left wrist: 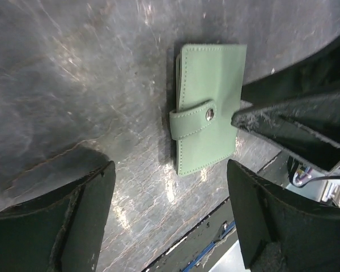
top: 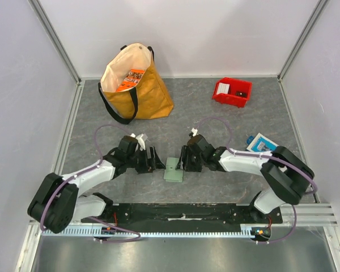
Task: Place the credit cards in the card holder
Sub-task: Open the card holder at the center of the board.
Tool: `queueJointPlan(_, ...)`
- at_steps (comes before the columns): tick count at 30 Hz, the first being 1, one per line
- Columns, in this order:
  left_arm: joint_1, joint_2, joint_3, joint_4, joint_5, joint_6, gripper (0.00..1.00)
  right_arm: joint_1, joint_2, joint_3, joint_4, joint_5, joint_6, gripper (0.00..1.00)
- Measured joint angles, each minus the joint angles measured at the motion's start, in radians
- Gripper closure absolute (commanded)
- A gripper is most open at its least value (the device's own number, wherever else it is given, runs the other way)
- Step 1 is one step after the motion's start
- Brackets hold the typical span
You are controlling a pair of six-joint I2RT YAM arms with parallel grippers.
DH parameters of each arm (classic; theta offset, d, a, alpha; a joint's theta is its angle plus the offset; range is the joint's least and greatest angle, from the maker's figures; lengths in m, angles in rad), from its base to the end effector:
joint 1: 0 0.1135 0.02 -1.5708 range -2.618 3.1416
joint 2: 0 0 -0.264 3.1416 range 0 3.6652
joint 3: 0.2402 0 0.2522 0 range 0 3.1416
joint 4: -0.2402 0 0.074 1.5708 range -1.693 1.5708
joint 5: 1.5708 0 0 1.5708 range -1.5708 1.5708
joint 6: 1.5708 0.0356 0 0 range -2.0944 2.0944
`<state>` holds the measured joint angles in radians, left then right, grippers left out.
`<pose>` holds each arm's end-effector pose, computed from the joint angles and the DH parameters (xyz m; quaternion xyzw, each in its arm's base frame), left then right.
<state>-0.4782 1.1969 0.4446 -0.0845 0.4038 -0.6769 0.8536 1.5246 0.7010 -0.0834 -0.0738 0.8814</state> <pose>0.1844 -0.1113 0.1564 -0.0191 0.9171 -0.3487 0.1923 0.1858 0.2171 0.1520 0.0011 0.9449 0.2709 0.1840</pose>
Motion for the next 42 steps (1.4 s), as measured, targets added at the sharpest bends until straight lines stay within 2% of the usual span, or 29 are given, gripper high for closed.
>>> queueJointPlan(7, -0.105, 0.107, -0.044, 0.212, 0.045, -0.089, 0.27, -0.037, 0.147, 0.126, 0.069, -0.088, -0.028, 0.42)
queueJointPlan(12, -0.207, 0.164, -0.056, 0.331, 0.044, -0.162, 0.29, -0.106, 0.245, 0.250, 0.076, -0.171, -0.114, 0.43)
queueJointPlan(18, -0.282, 0.166, -0.057, 0.342, 0.024, -0.203, 0.28, -0.187, 0.262, 0.298, 0.054, -0.214, -0.182, 0.41)
queueJointPlan(22, -0.282, 0.049, -0.043, 0.182, -0.084, -0.192, 0.19, -0.264, 0.135, 0.243, 0.002, -0.147, -0.225, 0.42)
queueJointPlan(25, -0.267, -0.029, 0.017, 0.040, -0.179, -0.146, 0.17, -0.289, 0.006, 0.160, -0.006, -0.128, -0.222, 0.44)
queueJointPlan(29, -0.167, 0.002, 0.134, -0.042, -0.218, -0.060, 0.17, -0.261, -0.109, 0.002, 0.033, -0.145, -0.166, 0.44)
queueJointPlan(33, -0.076, 0.148, 0.227, -0.037, -0.196, 0.008, 0.21, -0.217, -0.157, -0.137, 0.069, -0.167, -0.089, 0.44)
queueJointPlan(38, -0.064, 0.286, 0.249, -0.024, -0.121, 0.032, 0.26, -0.180, -0.128, -0.152, 0.141, -0.204, -0.026, 0.44)
queueJointPlan(42, -0.064, 0.282, 0.196, 0.032, -0.068, 0.020, 0.44, -0.180, -0.036, -0.122, 0.214, -0.229, 0.003, 0.45)
